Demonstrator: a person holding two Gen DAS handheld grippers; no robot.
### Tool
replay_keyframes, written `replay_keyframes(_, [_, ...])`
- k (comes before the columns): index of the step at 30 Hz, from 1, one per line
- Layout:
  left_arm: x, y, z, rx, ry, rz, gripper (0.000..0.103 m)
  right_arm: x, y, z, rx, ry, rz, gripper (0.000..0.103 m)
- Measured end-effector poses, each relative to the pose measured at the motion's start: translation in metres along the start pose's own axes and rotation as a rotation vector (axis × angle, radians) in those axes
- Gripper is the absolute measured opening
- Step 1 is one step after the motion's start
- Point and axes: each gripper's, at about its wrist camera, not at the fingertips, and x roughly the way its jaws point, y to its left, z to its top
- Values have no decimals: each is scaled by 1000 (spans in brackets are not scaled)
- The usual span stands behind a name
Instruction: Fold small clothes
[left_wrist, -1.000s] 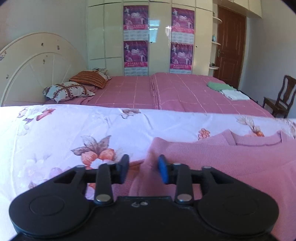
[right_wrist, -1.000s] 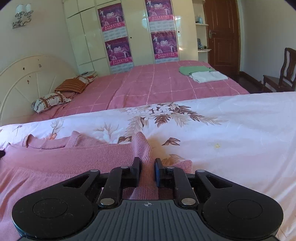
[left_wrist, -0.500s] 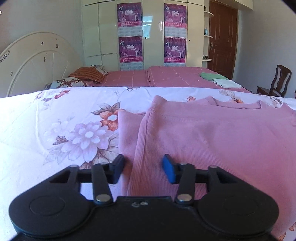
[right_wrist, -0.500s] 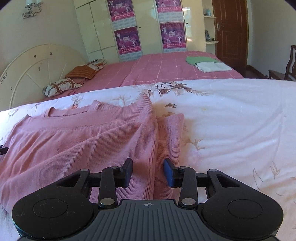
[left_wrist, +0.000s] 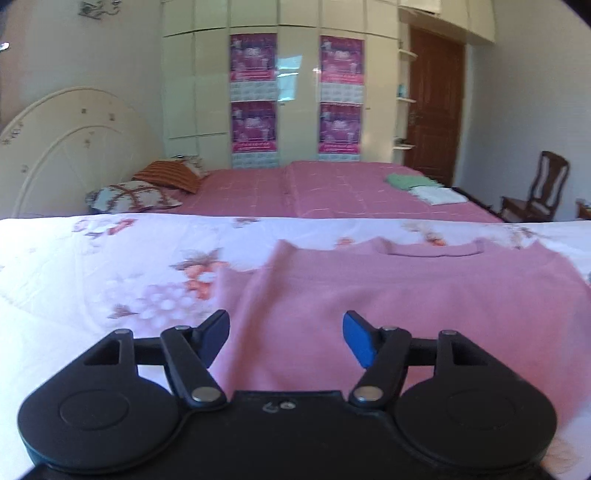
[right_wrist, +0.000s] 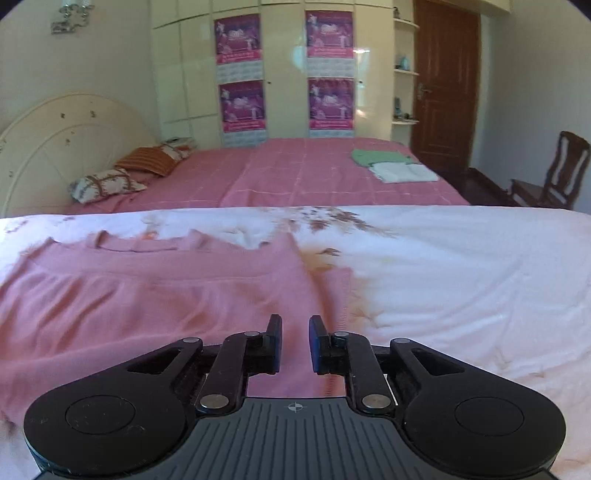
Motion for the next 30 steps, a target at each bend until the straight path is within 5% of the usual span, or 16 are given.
replay_keyframes(1, [-1,-19,0,22,-8,-38,67,0,12,0,-9,-1,32,36])
replay_keyframes(2, [0,-40,-2,47,-11,-76,68,1,29,-1,-28,-7,63,40])
replay_keyframes(4, [6,-71,-11,76,2,-126,69,6,65,-6,-84,1,128,40])
replay_keyframes(6, [25,-86,-23,103,95,-127,71,13,91,-12,-132,29,156,40])
replay_keyframes(8, [30,-78,-33,60,124,-128,73,28,104,-25,-201,139,126,40])
replay_keyframes(10, [17,-61,-32,26,125,-122,64,18,91,-35,-187,123,129,40])
replay_keyframes(13, [-18,-34,-39,27,44,-81,70,-25,45,-40,-83,10,89,40])
replay_keyframes(18, [-30,-10,-57,-27,92,1,70,-49,-25,-53,103,40,7,40])
replay_keyframes(26, [-18,-9,-65,-25,151,24,75,-47,-13,-68,73,94,62,40])
replay_keyframes(27, [-17,-9,-65,-20,155,26,77,-44,-8,-70,41,108,51,35])
replay_keyframes(28, [-17,-10,-65,-8,161,30,77,-41,-2,-74,-4,135,52,5])
replay_keyframes(30, [-16,-9,-64,10,170,28,78,-44,6,-77,-108,154,31,3])
